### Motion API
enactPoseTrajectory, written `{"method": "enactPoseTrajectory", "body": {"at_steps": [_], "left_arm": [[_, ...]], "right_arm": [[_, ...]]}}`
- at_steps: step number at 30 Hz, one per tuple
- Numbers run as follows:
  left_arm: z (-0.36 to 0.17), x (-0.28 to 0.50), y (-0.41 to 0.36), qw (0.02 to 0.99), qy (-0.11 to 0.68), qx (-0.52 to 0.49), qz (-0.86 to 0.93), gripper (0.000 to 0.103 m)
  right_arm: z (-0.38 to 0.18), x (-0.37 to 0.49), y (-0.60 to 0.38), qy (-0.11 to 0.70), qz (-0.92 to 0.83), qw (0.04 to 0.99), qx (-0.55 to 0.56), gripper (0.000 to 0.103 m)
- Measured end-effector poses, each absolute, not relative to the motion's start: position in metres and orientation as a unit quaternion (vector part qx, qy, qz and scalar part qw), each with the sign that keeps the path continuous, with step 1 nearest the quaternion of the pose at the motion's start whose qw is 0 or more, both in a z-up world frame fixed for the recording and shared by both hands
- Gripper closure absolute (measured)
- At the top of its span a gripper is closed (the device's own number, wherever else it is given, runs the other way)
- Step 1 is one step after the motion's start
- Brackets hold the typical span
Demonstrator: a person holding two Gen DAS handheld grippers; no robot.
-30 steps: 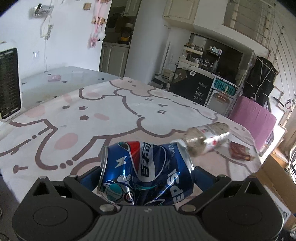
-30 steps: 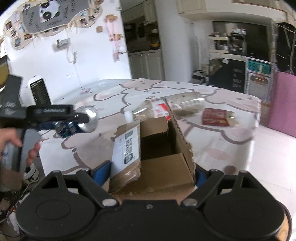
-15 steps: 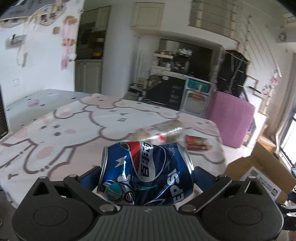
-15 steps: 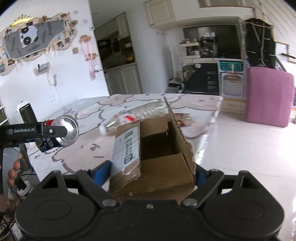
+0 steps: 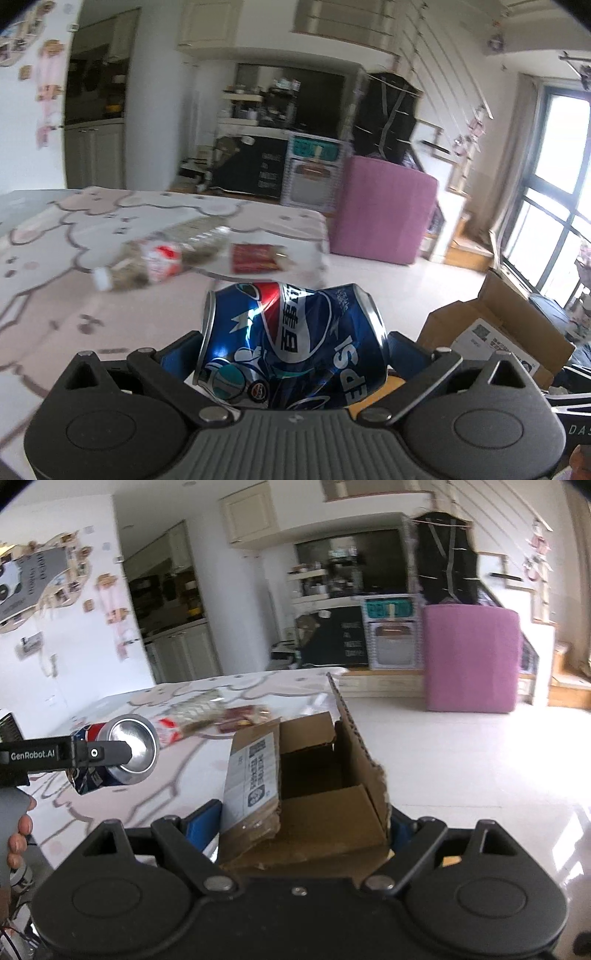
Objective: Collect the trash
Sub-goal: 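Carry the Pepsi can and cardboard box over the yellow wastebasket, then open the right gripper to drop the box while the left gripper drops the Pepsi can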
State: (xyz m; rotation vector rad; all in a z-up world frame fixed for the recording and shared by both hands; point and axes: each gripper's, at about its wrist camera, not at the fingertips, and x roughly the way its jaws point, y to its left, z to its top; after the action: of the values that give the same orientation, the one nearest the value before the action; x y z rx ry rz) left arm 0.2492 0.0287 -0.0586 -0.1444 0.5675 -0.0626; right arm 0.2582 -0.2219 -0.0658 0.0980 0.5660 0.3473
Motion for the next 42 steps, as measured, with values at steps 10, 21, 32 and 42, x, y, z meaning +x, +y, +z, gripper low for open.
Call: {"method": "enactPoseTrajectory", "body": {"at_steps": [10, 21, 32, 42], "left_arm": [[-0.089, 0.276, -0.054, 0.944, 0.313, -0.052, -0.089, 0.001], [-0.172, 0.334, -0.115, 0.909, 0.399, -0.031, -0.116, 0.001], [-0.268, 0.399, -0.141, 0.853, 0.507, 0.0, -0.124, 0.001], [-0.32, 0.44, -0.151, 0.793, 0.591, 0.033, -0.143, 0.001]], "right_arm": [[-0.093, 0.255, -0.294, 0.301, 0.11, 0.944, 0.073, 0.014], [-0.162, 0.284, -0.364, 0.369, 0.038, 0.923, 0.103, 0.014], [-0.235, 0.351, -0.38, 0.466, 0.034, 0.876, 0.117, 0.014], [-0.28, 0.456, -0.352, 0.563, 0.067, 0.809, 0.153, 0.013]]}}
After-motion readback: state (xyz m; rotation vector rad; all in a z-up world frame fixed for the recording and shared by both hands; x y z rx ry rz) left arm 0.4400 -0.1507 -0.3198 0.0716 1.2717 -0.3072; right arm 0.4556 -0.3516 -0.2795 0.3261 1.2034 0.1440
